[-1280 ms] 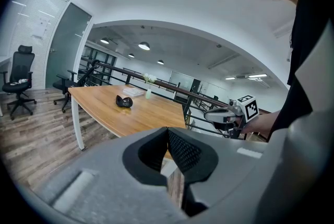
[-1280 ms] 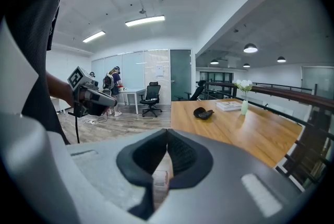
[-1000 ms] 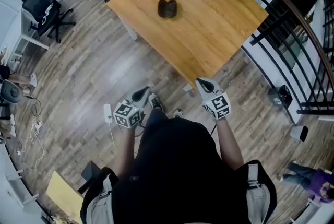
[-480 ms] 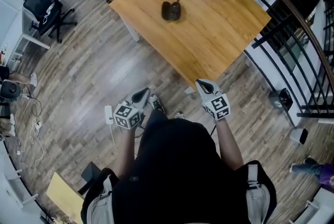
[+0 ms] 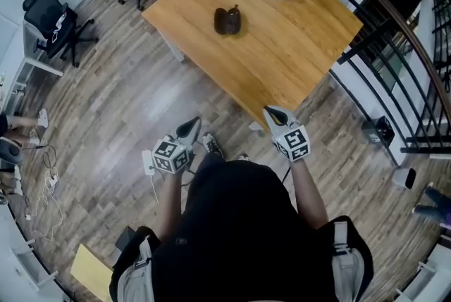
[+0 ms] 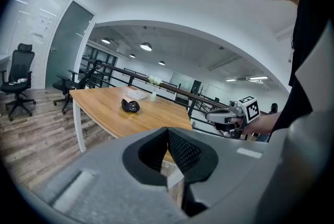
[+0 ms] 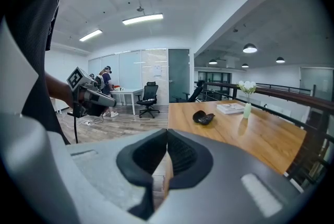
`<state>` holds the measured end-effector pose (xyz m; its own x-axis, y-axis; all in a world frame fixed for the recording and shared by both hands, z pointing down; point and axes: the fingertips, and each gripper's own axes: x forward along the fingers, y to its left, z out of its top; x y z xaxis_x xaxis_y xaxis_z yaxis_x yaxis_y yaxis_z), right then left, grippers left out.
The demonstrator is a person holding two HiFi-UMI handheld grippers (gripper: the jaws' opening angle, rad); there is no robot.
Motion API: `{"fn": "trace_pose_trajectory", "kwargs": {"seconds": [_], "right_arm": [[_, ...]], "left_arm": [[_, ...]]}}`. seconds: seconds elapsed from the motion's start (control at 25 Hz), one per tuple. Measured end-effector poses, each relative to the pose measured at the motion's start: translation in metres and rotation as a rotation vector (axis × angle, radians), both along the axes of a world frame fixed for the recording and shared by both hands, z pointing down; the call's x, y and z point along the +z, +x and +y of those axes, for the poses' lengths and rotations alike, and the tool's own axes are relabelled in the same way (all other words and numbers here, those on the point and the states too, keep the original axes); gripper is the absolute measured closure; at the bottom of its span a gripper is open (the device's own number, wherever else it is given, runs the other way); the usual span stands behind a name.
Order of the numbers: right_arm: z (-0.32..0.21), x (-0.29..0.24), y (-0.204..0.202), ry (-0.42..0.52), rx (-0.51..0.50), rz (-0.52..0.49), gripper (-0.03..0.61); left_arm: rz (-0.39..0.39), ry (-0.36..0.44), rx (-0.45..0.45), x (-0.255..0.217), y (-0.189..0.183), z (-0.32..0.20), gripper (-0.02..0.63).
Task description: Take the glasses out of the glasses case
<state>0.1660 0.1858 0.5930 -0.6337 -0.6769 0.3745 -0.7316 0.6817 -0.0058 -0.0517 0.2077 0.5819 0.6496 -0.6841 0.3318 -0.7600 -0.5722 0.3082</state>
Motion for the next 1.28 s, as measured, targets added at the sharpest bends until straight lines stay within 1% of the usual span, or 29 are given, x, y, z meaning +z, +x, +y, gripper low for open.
{"fn": "trace_pose_trajectory", "kwargs": {"seconds": [0.28, 0.52, 0.8, 1.04, 1.16, 1.28], "right_arm": [[-0.023, 0.002, -0.004, -0.013, 0.034, -0.001, 0.574], [-0.046, 0.008, -0.018, -0.021, 0.046, -0.004, 0.574], [-0.070, 0.009, -0.050, -0.020, 0.041, 0.012, 0.574], [-0.097, 0.014, -0.068, -0.029, 0.066, 0.031, 0.574], [-0.109, 0.022, -0.086, -0.034, 0.062, 0.035, 0.574], [-0.122, 0.029, -0.109, -0.036, 0.037, 0.039, 0.574]], "left_arm": [[0.002, -0.009, 0.033, 0.001, -0.004, -0.028, 0.603], [0.002, -0.014, 0.045, 0.003, -0.018, -0.054, 0.603], [0.011, -0.020, 0.049, 0.010, -0.047, -0.081, 0.603], [0.026, -0.019, 0.070, 0.017, -0.069, -0.111, 0.603], [0.027, -0.012, 0.074, 0.024, -0.085, -0.125, 0.603], [0.026, -0.018, 0.058, 0.030, -0.105, -0.136, 0.603]]}}
